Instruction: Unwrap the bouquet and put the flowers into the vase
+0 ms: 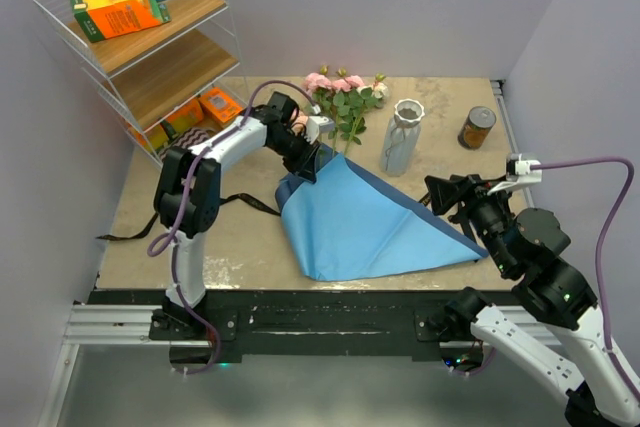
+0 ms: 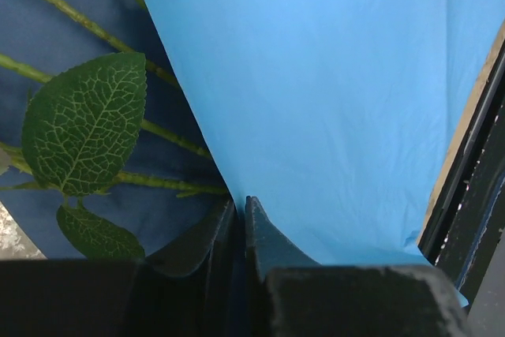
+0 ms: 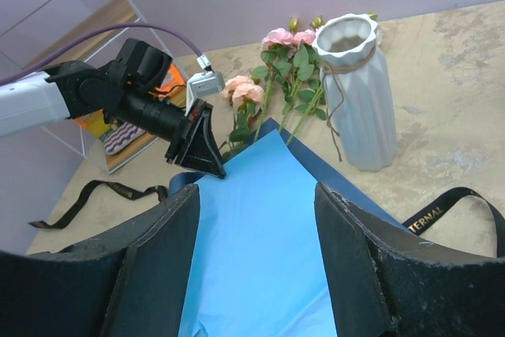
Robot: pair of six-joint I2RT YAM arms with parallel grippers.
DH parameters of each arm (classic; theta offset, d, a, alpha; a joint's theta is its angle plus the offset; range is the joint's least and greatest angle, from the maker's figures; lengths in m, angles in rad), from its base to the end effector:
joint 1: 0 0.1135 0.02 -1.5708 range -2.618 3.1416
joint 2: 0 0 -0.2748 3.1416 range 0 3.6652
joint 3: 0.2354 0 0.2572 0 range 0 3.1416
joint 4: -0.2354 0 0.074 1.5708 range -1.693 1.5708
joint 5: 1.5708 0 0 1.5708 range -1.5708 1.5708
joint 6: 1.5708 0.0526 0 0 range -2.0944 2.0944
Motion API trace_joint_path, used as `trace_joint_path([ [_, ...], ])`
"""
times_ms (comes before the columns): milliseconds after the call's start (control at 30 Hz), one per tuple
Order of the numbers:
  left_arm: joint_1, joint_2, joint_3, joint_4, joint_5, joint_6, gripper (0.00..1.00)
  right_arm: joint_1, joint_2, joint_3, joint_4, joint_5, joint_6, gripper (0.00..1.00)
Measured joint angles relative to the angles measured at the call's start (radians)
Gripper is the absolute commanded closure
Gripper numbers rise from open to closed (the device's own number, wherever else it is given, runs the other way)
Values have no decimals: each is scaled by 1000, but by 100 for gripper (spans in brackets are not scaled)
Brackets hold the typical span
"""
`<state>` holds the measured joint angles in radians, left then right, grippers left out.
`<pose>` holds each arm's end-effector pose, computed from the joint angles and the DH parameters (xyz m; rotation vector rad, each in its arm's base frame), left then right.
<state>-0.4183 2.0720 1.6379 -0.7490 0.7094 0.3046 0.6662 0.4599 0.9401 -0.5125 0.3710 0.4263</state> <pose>0.3948 -0.2130 0.1983 1.1079 2.3902 -1.0009 0.0832 0.0411 0.4002 0.0973 1.6255 0.5490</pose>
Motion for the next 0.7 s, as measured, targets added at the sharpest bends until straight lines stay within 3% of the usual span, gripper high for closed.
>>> trace_joint_path([
  [133, 0, 2, 1, -19, -2, 7, 100, 0, 3, 0, 6, -1, 0, 39],
  [400, -28, -8, 145, -136, 11, 14, 100, 0, 5, 0, 6, -7, 0, 40],
  [700, -293, -235, 190, -185, -34, 5, 100, 0, -6, 0, 4, -7, 0, 40],
])
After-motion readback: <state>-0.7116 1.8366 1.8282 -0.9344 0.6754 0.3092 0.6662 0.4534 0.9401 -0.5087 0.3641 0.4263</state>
